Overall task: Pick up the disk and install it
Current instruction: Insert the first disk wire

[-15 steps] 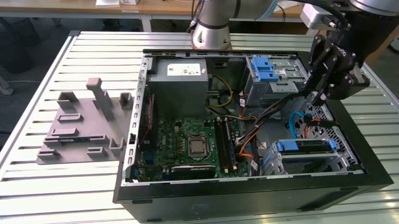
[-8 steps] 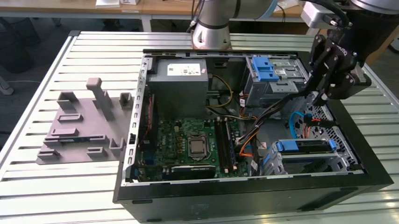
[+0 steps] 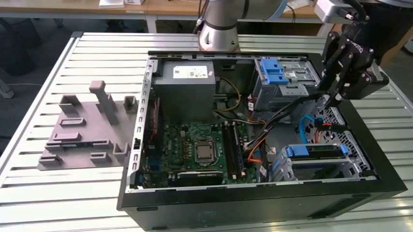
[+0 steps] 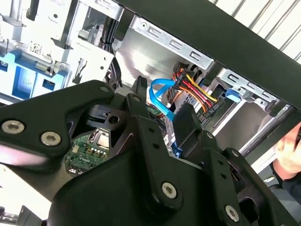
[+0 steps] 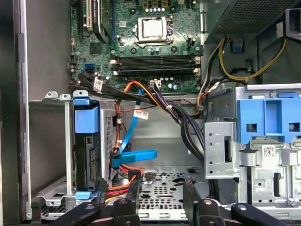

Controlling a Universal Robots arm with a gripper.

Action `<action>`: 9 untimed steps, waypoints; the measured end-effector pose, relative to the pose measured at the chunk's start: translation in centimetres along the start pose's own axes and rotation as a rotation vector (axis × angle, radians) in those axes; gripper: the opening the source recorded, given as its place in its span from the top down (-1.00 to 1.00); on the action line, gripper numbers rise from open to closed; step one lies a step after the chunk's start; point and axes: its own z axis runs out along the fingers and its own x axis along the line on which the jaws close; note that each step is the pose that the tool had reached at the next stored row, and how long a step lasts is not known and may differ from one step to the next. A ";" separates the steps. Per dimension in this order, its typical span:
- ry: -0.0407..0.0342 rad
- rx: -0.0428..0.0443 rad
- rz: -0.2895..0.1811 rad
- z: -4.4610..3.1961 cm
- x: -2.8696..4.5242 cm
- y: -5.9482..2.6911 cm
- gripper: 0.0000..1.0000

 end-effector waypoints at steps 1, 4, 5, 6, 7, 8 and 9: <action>0.0001 0.0000 0.000 -0.03 0.01 0.00 0.00; 0.0000 0.0000 0.000 -0.10 0.12 -0.01 0.00; 0.0001 0.0000 0.000 -0.15 0.19 -0.01 0.00; 0.0001 0.0000 0.000 -0.20 0.25 -0.01 0.00; 0.0001 0.0000 0.000 -0.26 0.30 -0.01 0.00; 0.0001 0.0000 0.000 -0.29 0.35 -0.02 0.00; 0.0002 0.0000 0.000 -0.32 0.41 -0.02 0.00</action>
